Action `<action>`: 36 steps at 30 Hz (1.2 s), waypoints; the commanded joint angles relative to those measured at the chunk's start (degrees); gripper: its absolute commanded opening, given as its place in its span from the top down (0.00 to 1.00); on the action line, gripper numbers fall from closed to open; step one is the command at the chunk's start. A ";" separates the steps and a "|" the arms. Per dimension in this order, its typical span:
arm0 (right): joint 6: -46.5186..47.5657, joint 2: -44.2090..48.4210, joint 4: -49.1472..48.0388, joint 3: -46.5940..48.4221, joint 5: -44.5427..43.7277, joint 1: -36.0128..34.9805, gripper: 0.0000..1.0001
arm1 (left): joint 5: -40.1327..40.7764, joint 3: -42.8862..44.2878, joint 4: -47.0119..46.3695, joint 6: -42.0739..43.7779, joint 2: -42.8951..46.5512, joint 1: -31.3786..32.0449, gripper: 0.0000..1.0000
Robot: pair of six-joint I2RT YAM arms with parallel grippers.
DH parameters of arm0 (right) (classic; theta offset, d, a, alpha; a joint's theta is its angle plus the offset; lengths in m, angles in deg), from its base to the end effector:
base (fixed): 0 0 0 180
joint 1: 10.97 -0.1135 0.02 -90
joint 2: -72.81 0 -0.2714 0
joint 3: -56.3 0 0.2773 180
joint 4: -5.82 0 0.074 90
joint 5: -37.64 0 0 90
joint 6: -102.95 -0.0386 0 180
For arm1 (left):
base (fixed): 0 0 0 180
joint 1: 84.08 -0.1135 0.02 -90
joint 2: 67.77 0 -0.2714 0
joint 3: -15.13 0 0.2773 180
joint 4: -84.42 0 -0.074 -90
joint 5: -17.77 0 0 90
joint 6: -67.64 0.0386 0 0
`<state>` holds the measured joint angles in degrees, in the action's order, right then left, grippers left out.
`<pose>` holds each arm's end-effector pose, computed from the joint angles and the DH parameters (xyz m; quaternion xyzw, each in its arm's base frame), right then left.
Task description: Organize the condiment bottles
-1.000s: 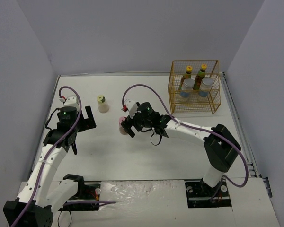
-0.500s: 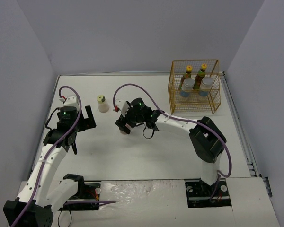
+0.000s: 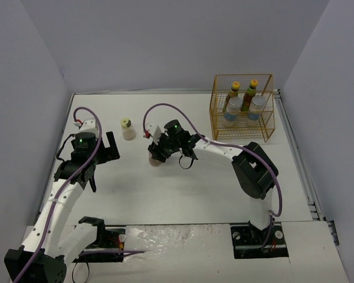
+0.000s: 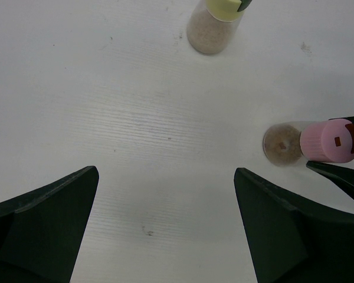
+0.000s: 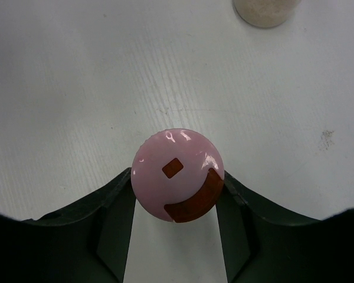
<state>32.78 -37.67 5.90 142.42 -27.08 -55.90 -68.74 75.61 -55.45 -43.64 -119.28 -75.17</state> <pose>0.3188 0.3413 0.2083 -0.5394 0.6294 0.2944 0.4757 0.2190 -0.0320 0.3109 -0.1087 0.8640 -0.1023 0.4809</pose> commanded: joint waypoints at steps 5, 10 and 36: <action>-2.15 7.89 -2.71 -2.33 -0.49 2.03 0.99 | 0.47 1.32 -2.41 0.36 -0.25 -0.47 0.03; -8.84 18.43 -3.64 -9.08 -8.69 5.53 1.00 | 0.23 1.32 -2.33 0.36 -0.22 -0.47 0.03; -24.87 37.75 4.21 -13.36 -20.87 47.84 1.00 | -0.01 1.58 -1.71 0.10 -0.97 -0.63 0.03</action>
<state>9.67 2.90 15.89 126.75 -49.87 -9.63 -69.24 75.61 -55.34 -43.64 -120.16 -75.21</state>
